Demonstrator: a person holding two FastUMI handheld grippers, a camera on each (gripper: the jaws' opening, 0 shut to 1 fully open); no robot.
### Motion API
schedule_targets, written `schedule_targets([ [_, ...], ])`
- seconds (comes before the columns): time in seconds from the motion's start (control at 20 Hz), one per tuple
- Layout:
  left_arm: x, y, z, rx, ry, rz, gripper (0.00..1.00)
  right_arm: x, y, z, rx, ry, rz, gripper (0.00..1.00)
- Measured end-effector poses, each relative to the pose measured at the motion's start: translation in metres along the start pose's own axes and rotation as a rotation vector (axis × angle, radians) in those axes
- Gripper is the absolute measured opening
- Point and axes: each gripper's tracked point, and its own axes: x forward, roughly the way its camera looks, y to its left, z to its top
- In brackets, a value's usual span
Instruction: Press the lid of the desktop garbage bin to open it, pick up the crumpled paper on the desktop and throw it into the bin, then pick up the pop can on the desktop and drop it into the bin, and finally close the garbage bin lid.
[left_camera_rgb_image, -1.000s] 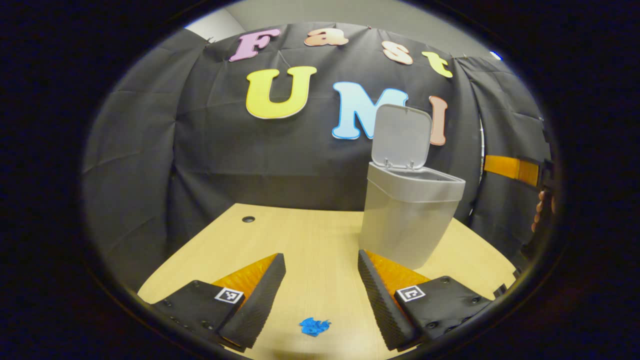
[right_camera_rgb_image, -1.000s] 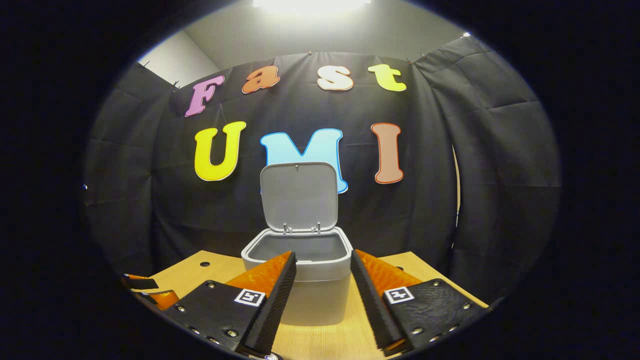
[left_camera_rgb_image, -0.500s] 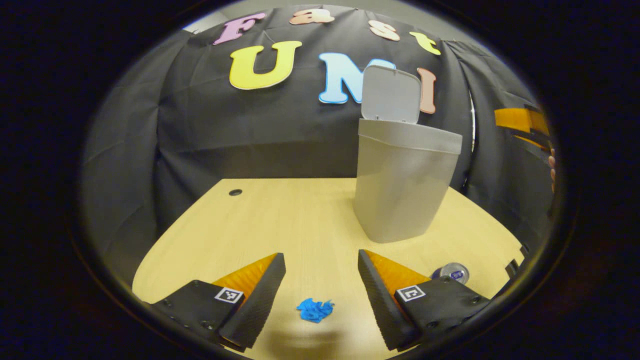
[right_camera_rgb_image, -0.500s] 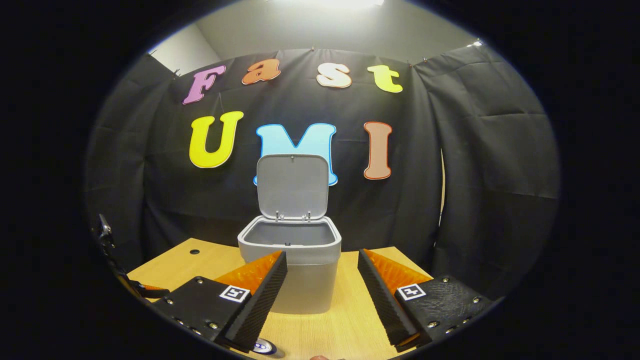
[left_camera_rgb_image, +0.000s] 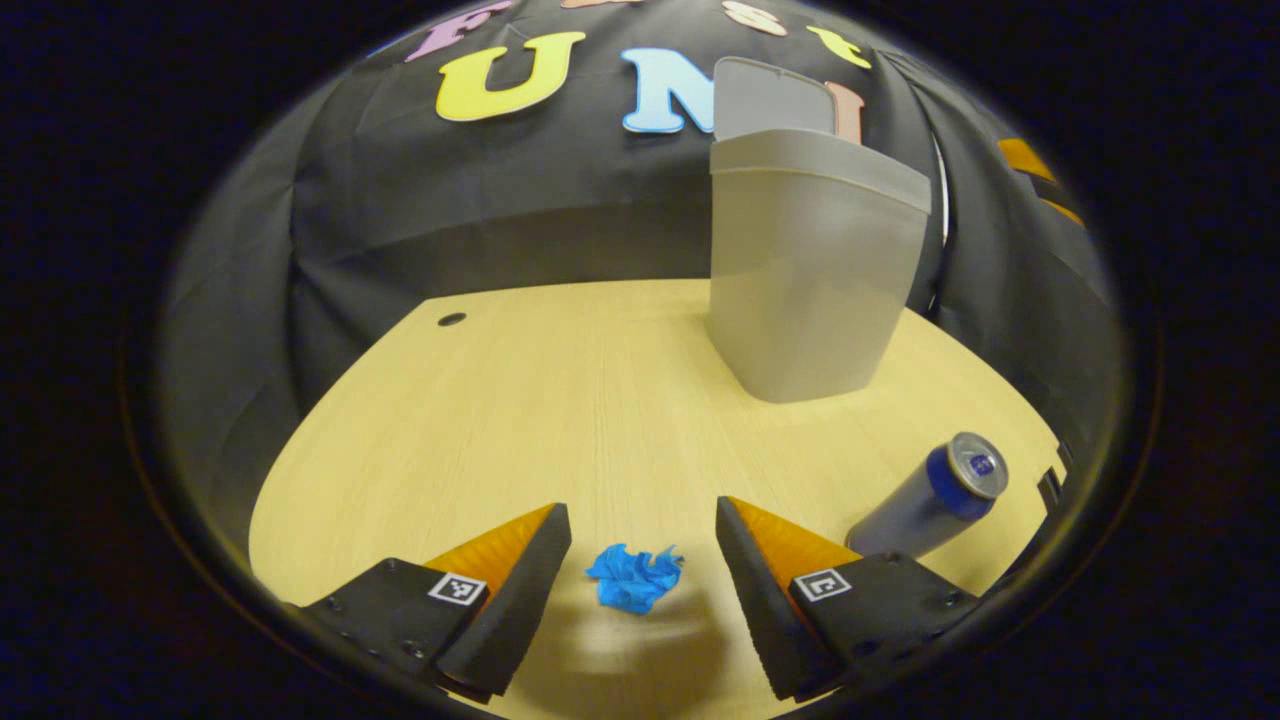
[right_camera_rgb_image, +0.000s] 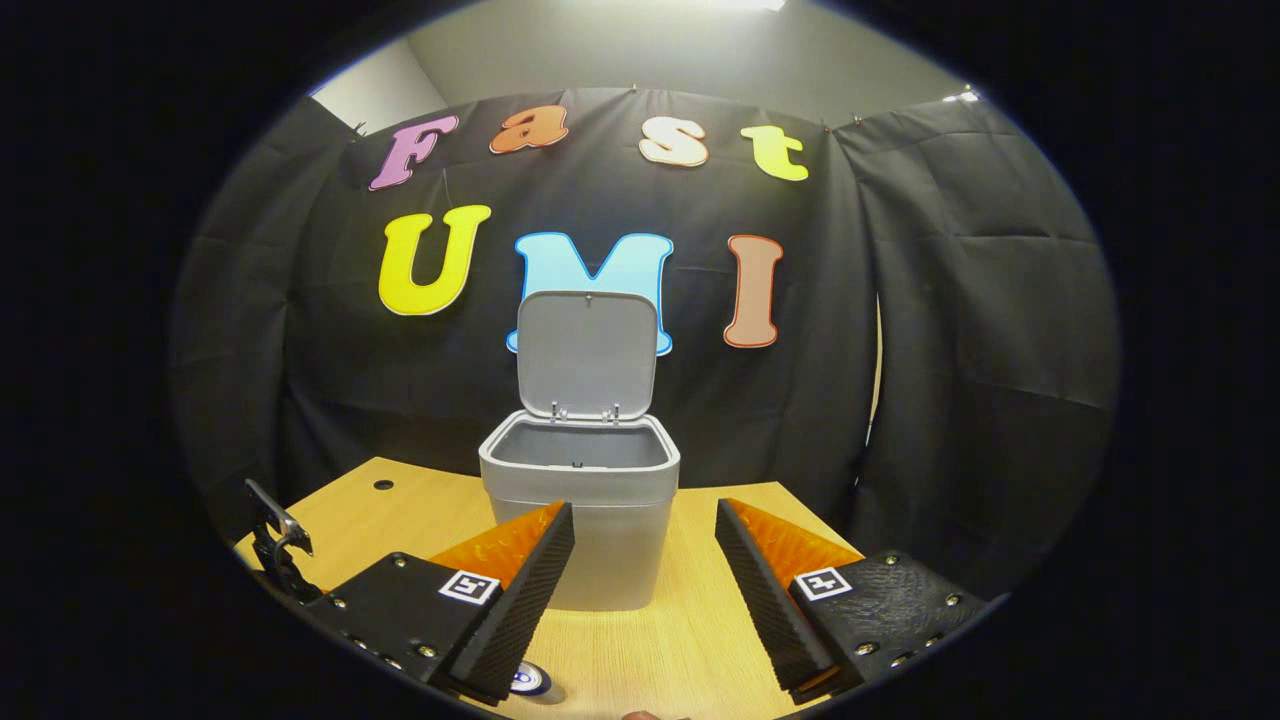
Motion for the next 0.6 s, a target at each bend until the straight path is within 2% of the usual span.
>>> schedule_targets([
  [0.5, 0.009, 0.002, -0.040, -0.020, 0.109, -0.003, 0.96, 0.004, 0.008, -0.001, 0.013, 0.000, 0.020, 0.92],
  [0.6, 0.009, 0.004, -0.044, -0.026, 0.123, 0.000, 0.90, 0.005, 0.009, -0.001, 0.011, 0.000, 0.022, 0.92],
])
